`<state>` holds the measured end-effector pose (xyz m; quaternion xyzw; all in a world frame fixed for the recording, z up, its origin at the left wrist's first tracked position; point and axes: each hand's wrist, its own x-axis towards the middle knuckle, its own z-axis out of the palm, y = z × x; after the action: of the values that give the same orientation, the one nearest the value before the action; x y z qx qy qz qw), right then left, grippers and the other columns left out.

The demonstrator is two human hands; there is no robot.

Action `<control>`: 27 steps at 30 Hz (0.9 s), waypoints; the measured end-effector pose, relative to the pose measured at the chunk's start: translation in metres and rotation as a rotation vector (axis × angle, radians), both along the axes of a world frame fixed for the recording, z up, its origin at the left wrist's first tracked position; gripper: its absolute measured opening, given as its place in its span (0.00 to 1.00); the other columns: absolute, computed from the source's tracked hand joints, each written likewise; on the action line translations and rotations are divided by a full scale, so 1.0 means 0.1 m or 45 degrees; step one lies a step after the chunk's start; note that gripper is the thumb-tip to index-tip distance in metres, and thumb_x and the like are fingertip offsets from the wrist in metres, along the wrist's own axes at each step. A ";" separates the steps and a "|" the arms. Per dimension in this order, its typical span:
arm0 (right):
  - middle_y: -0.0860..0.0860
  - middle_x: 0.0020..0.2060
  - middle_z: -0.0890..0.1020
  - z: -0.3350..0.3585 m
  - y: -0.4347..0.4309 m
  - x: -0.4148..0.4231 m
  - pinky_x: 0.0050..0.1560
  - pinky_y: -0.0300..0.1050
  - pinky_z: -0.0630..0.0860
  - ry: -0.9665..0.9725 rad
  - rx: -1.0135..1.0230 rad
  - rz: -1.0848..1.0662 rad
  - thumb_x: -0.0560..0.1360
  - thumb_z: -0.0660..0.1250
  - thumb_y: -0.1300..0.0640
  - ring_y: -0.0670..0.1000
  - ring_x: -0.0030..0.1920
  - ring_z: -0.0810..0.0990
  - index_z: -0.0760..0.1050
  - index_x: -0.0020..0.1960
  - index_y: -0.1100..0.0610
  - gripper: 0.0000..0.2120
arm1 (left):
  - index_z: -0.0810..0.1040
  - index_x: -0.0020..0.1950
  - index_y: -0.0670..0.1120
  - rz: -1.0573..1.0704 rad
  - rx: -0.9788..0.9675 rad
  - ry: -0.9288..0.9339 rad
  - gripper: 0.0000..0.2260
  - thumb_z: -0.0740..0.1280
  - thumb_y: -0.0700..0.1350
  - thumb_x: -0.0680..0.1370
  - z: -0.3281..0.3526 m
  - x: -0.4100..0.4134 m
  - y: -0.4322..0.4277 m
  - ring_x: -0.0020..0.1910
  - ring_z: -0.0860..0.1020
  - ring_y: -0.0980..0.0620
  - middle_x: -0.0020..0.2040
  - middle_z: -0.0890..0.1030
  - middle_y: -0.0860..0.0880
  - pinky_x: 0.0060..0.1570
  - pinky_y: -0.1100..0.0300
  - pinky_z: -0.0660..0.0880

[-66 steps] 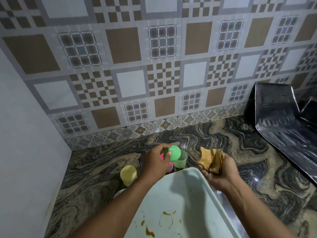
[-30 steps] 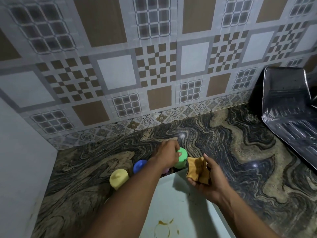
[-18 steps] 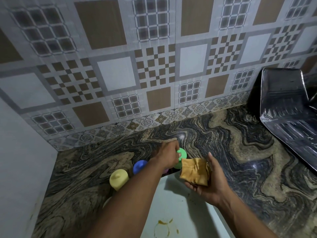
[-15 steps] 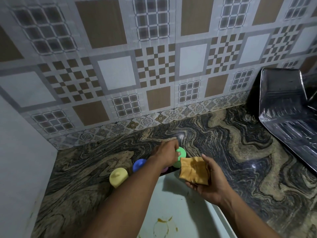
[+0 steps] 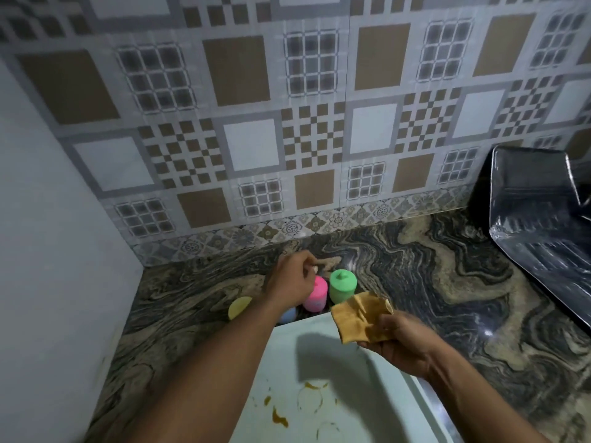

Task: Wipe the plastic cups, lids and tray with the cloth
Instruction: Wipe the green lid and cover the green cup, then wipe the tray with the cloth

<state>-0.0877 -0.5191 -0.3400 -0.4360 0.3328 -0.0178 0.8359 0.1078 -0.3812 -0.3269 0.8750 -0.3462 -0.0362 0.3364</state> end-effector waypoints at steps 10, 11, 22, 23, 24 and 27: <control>0.62 0.53 0.84 -0.03 0.34 -0.25 0.51 0.59 0.83 -0.014 0.098 -0.007 0.73 0.68 0.68 0.59 0.48 0.84 0.77 0.63 0.64 0.18 | 0.80 0.43 0.50 0.350 0.001 -0.131 0.06 0.65 0.49 0.73 -0.17 -0.25 1.13 0.39 0.81 0.44 0.37 0.83 0.49 0.39 0.54 0.77; 0.61 0.51 0.86 -0.04 0.37 -0.28 0.50 0.61 0.83 -0.021 0.154 -0.023 0.73 0.69 0.66 0.59 0.46 0.86 0.79 0.61 0.63 0.17 | 0.80 0.42 0.50 0.389 0.046 -0.118 0.05 0.66 0.49 0.74 -0.21 -0.29 1.24 0.39 0.80 0.44 0.36 0.82 0.49 0.37 0.56 0.75; 0.59 0.57 0.85 -0.28 0.89 -0.15 0.58 0.59 0.78 0.172 -0.019 0.376 0.76 0.58 0.69 0.61 0.55 0.83 0.79 0.64 0.59 0.20 | 0.82 0.55 0.43 0.699 0.411 0.589 0.19 0.59 0.56 0.81 -0.75 -0.56 2.04 0.49 0.81 0.44 0.53 0.83 0.43 0.49 0.57 0.76; 0.59 0.54 0.86 -0.28 0.93 -0.08 0.54 0.59 0.80 0.187 -0.126 0.444 0.77 0.57 0.71 0.61 0.52 0.84 0.79 0.62 0.60 0.20 | 0.82 0.50 0.43 0.713 0.386 0.640 0.19 0.60 0.57 0.81 -0.77 -0.55 2.08 0.45 0.82 0.45 0.48 0.84 0.43 0.46 0.56 0.78; 0.60 0.51 0.86 -0.25 0.96 0.00 0.52 0.59 0.81 0.204 -0.245 0.500 0.77 0.57 0.73 0.61 0.49 0.85 0.79 0.61 0.62 0.19 | 0.82 0.45 0.42 0.736 0.330 0.675 0.18 0.62 0.55 0.80 -0.79 -0.54 2.10 0.41 0.82 0.46 0.43 0.84 0.43 0.45 0.55 0.80; 0.60 0.46 0.86 -0.14 1.06 0.32 0.48 0.55 0.83 0.222 -0.749 0.717 0.76 0.56 0.73 0.62 0.47 0.85 0.81 0.54 0.62 0.17 | 0.81 0.43 0.40 0.831 0.086 0.841 0.12 0.69 0.49 0.79 -0.80 -0.50 2.11 0.31 0.82 0.48 0.38 0.85 0.42 0.38 0.56 0.79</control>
<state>-0.0561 -0.4132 -0.3544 -0.7302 0.2507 0.1542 0.6166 0.0575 -0.1698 -0.4072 0.8903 0.0741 -0.2164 0.3937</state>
